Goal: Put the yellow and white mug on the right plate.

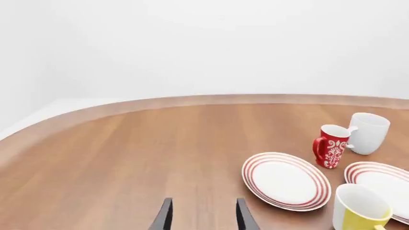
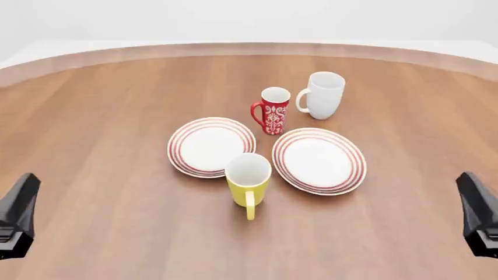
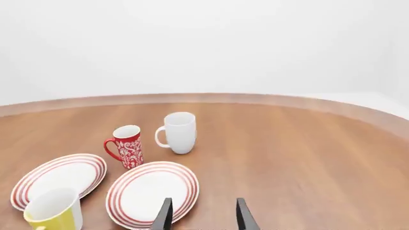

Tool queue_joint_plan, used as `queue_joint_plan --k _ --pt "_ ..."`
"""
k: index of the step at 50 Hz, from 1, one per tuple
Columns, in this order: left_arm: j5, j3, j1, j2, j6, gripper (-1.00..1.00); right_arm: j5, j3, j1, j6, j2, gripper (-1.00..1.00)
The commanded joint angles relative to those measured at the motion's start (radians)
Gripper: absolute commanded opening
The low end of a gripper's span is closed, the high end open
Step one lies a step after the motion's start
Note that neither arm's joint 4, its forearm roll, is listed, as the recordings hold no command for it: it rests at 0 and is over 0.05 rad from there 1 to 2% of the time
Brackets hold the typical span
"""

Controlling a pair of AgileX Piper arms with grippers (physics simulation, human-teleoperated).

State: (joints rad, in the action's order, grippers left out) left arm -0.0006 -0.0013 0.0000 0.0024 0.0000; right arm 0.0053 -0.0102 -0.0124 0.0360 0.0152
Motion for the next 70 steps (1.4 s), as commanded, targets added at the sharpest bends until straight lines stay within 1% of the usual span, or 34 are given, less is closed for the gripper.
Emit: queue_joint_plan --k 1,3,4,5,7,8,9,11,13,15,16,17,18,19,21,22,26,27,30,31,32,33,36,44,49,52,53,59,62,64,65,68,69,70 --pt "-0.002 -0.003 0.000 0.006 0.001 1.00 0.062 -0.079 -0.060 0.068 0.042 1.00" --pt "-0.002 -0.002 0.000 0.005 0.000 1.00 0.063 -0.119 -0.050 0.058 0.103 1.00" --pt "-0.002 -0.002 0.000 0.005 0.000 1.00 0.055 -0.153 -0.075 0.067 0.201 1.00" --pt "-0.003 -0.002 0.000 0.006 0.000 1.00 0.065 -0.176 -0.083 0.084 0.218 1.00" --pt "-0.003 -0.002 0.000 0.006 0.000 1.00 0.091 -0.205 -0.105 0.082 0.218 1.00" --pt "-0.003 -0.002 0.000 0.007 0.000 1.00 0.086 -0.241 -0.108 0.152 0.348 1.00" --pt "-0.004 -0.002 0.000 0.007 0.000 1.00 0.105 -0.269 -0.122 0.165 0.367 1.00" --pt "-0.004 -0.002 0.000 0.007 0.000 1.00 0.120 -0.286 -0.136 0.167 0.383 1.00" --pt "-0.005 -0.002 0.000 0.008 0.000 1.00 0.158 -0.330 -0.192 0.158 0.429 1.00" --pt "-0.005 -0.002 0.000 0.008 0.000 1.00 0.187 -0.366 -0.211 0.157 0.478 1.00" --pt "-0.005 -0.002 0.000 0.008 0.000 1.00 0.200 -0.383 -0.245 0.168 0.532 1.00" --pt "-0.005 -0.002 0.000 0.008 0.000 1.00 0.207 -0.390 -0.247 0.162 0.574 1.00" --pt "-0.006 -0.002 0.000 0.008 0.000 1.00 0.225 -0.401 -0.247 0.192 0.615 1.00" --pt "-0.006 -0.002 0.000 0.008 0.000 1.00 0.240 -0.408 -0.258 0.240 0.639 1.00" --pt "-0.006 -0.002 0.000 0.009 0.000 1.00 0.260 -0.421 -0.253 0.249 0.650 1.00" --pt "-0.006 -0.002 0.000 0.009 0.000 1.00 0.299 -0.452 -0.262 0.218 0.664 1.00" --pt "-0.006 -0.002 0.000 0.009 0.000 1.00 0.430 -0.555 -0.291 0.213 0.713 1.00" --pt "-0.006 -0.002 0.000 0.009 0.000 1.00 0.495 -0.596 -0.325 0.247 0.753 1.00" --pt "-0.005 -0.002 0.000 0.008 0.000 1.00 0.493 -0.606 -0.346 0.258 0.782 1.00" --pt "-0.005 -0.002 0.000 0.008 0.000 1.00 0.493 -0.612 -0.368 0.282 0.801 1.00" --pt "-0.005 -0.002 0.000 0.008 0.000 1.00 0.501 -0.626 -0.387 0.284 0.815 1.00" --pt "-0.003 -0.003 0.000 0.006 0.000 1.00 0.613 -0.874 -0.529 0.301 1.004 1.00" --pt "-0.002 -0.003 0.000 0.006 0.000 1.00 0.642 -0.924 -0.550 0.315 1.036 1.00" --pt "-0.002 -0.003 0.000 0.006 0.000 1.00 0.625 -0.957 -0.600 0.352 1.089 1.00" --pt "-0.002 -0.003 0.000 0.006 0.000 1.00 0.617 -0.961 -0.608 0.353 1.108 1.00" --pt "-0.002 -0.003 0.000 0.006 0.000 1.00 0.606 -0.935 -0.633 0.379 1.108 1.00" --pt "-0.002 -0.003 0.000 0.006 0.000 1.00 0.593 -0.919 -0.653 0.410 1.113 1.00" --pt "-0.003 -0.003 0.000 0.006 0.000 1.00 0.585 -0.945 -0.681 0.434 1.142 1.00" --pt "-0.003 -0.003 0.000 0.007 0.000 1.00 0.554 -0.912 -0.678 0.493 1.146 1.00" --pt "-0.003 -0.003 0.000 0.007 0.000 1.00 0.513 -0.871 -0.715 0.545 1.145 1.00" --pt "-0.004 -0.003 0.000 0.007 0.000 1.00 0.481 -0.845 -0.742 0.587 1.144 1.00" --pt "-0.004 -0.003 0.000 0.007 0.000 1.00 0.458 -0.840 -0.769 0.571 1.165 1.00" --pt "-0.004 -0.003 0.000 0.008 0.001 1.00 0.436 -0.824 -0.745 0.587 1.163 1.00" --pt "-0.005 -0.003 0.000 0.008 0.001 1.00 0.431 -0.823 -0.747 0.580 1.168 1.00"
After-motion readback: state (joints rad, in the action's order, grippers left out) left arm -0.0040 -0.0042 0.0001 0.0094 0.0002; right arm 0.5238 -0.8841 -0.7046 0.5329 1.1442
